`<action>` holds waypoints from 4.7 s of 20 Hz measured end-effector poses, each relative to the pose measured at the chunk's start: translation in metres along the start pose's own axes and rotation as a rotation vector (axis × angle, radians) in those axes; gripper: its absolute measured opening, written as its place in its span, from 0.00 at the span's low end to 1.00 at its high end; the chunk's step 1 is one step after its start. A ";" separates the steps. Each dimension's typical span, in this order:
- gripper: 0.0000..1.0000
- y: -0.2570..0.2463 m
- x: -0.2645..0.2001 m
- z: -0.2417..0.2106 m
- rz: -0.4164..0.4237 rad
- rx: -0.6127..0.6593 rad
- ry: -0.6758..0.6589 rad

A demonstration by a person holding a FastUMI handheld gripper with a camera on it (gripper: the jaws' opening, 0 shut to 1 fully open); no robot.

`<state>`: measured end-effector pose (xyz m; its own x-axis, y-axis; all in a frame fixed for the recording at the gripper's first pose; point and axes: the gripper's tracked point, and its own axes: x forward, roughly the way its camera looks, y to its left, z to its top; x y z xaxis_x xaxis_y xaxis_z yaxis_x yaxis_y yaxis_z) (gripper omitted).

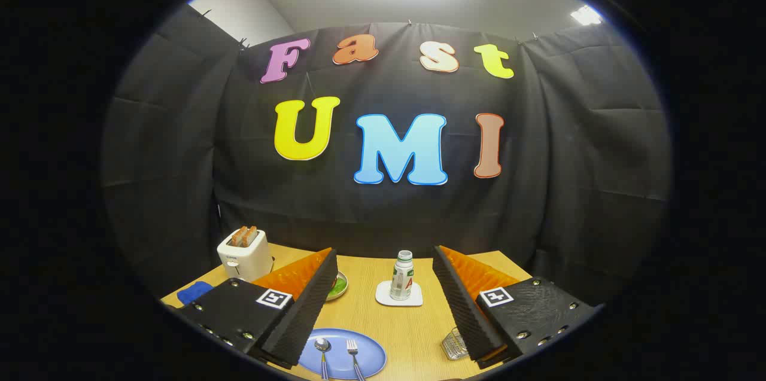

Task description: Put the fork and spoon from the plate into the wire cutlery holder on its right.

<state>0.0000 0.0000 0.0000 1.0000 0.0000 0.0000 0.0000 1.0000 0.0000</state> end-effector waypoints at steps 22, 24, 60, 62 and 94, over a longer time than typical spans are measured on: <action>0.98 0.005 0.002 -0.035 0.033 -0.044 0.096; 0.98 0.007 0.002 -0.046 0.044 -0.058 0.128; 0.54 0.049 -0.020 -0.326 0.238 -0.221 1.054; 0.52 0.051 -0.019 -0.331 0.250 -0.239 1.070; 0.03 -0.161 -0.045 -0.198 0.409 -0.772 1.381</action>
<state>-0.0454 -0.1609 -0.1976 0.1741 -0.1750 -0.9691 -0.6743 0.6960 -0.2468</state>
